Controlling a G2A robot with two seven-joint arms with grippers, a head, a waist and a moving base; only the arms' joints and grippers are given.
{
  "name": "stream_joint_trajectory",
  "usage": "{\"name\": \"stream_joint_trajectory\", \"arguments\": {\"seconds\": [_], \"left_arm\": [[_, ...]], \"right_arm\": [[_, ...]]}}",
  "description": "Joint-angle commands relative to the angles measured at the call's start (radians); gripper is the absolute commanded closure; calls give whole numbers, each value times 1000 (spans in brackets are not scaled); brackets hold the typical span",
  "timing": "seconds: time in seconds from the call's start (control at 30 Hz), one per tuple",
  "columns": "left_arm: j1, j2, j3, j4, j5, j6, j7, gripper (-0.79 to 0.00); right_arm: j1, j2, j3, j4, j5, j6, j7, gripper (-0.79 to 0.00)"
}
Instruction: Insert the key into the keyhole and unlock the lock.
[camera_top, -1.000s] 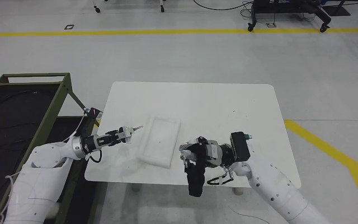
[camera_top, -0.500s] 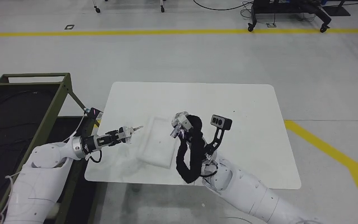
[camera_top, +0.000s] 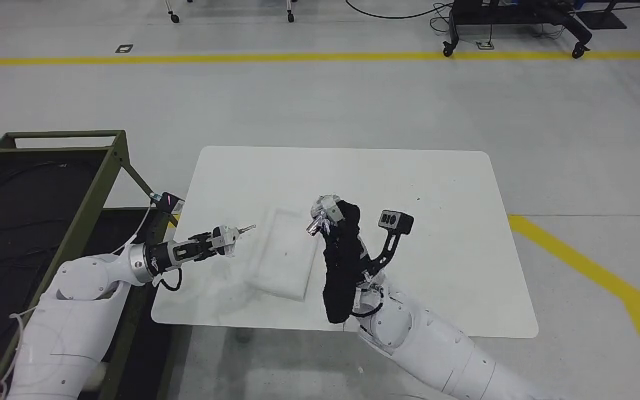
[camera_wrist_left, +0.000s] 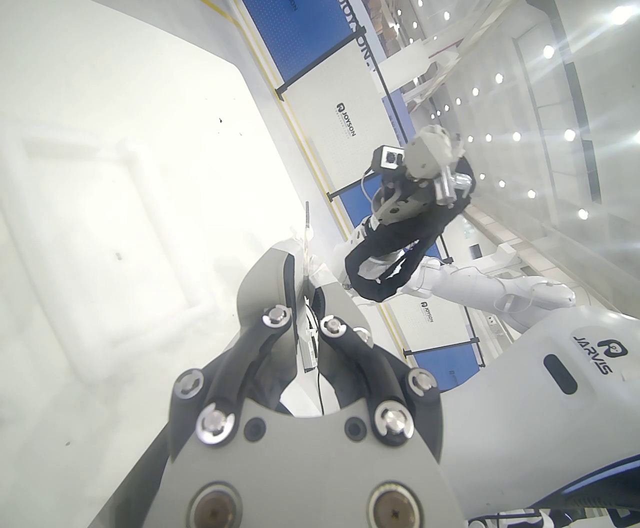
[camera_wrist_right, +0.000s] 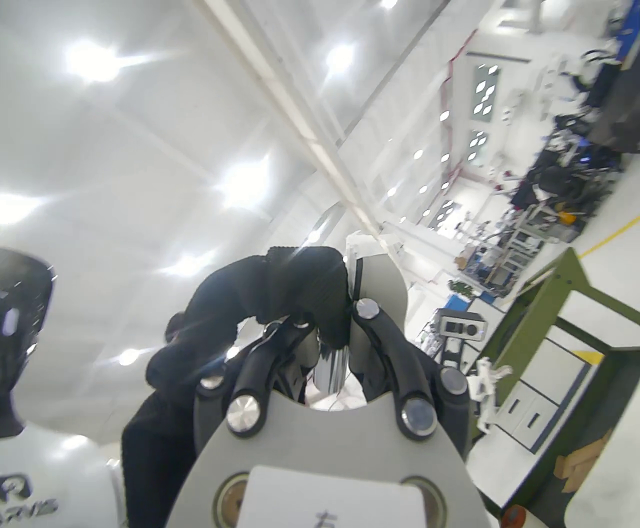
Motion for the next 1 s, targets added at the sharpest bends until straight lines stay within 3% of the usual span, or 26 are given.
{"name": "stream_joint_trajectory", "arguments": {"seconds": [0.0,0.2,0.53,0.63,0.77,0.87,0.97], "left_arm": [[0,0,0,0,0,0,0,0],[0,0,0,0,0,0,0,0],[0,0,0,0,0,0,0,0],[8,2,2,-29,48,-17,19,0],[40,6,11,-104,32,2,2,0],[58,3,31,-142,-101,66,-63,0],[64,1,36,-152,-180,71,-70,0]], "right_arm": [[-14,-10,11,-21,54,111,-9,0],[-53,-25,74,-47,100,294,-22,0],[-53,-25,74,-47,100,294,-22,0],[-80,-28,95,-58,82,338,-14,0],[-105,-38,125,-75,-17,424,-92,0],[-132,-54,136,-101,-23,491,-170,0],[-143,-72,149,-112,-27,554,-232,0]]}}
